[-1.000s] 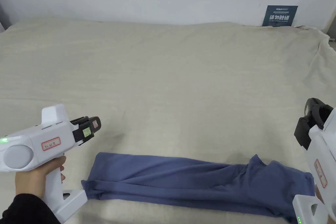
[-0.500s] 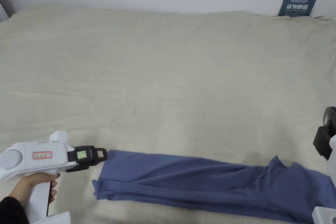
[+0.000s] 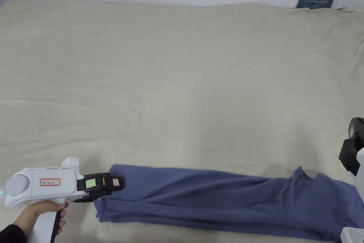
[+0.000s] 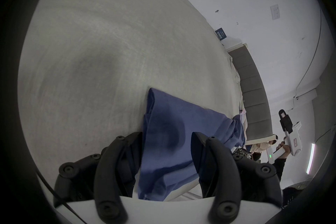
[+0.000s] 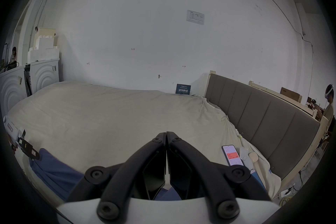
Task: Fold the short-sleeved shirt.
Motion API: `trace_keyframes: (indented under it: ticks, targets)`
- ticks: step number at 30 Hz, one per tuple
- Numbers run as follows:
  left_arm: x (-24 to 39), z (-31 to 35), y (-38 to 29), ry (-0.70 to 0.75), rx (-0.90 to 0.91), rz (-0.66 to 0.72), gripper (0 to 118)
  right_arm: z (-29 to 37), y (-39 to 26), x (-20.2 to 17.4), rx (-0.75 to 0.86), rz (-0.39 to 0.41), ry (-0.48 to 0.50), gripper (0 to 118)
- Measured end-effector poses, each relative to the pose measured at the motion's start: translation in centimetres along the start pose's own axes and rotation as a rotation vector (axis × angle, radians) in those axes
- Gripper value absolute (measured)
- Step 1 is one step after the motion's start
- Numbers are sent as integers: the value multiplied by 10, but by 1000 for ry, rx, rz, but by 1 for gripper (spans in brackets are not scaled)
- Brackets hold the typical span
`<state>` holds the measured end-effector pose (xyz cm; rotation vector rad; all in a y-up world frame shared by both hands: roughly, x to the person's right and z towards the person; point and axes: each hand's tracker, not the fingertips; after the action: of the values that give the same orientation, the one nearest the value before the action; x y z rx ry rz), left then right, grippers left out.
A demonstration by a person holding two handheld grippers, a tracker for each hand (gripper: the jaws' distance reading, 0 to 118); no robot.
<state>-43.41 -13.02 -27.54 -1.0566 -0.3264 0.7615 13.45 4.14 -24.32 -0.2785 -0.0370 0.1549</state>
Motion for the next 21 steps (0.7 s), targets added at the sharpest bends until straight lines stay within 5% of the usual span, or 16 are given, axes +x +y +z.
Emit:
trace_keyframes:
  ticks: [4, 10, 21]
  targets:
    - [6, -8, 2, 44, -32, -43, 29, 0, 0, 5, -1, -9, -9, 0]
    - [15, -11, -2, 78, -24, -81, 10, 3, -3, 10, -9, -19, -15, 0]
    - [63, 18, 4, 211, -3, -214, 4, 11, 4, 18, 14, -40, -15, 0]
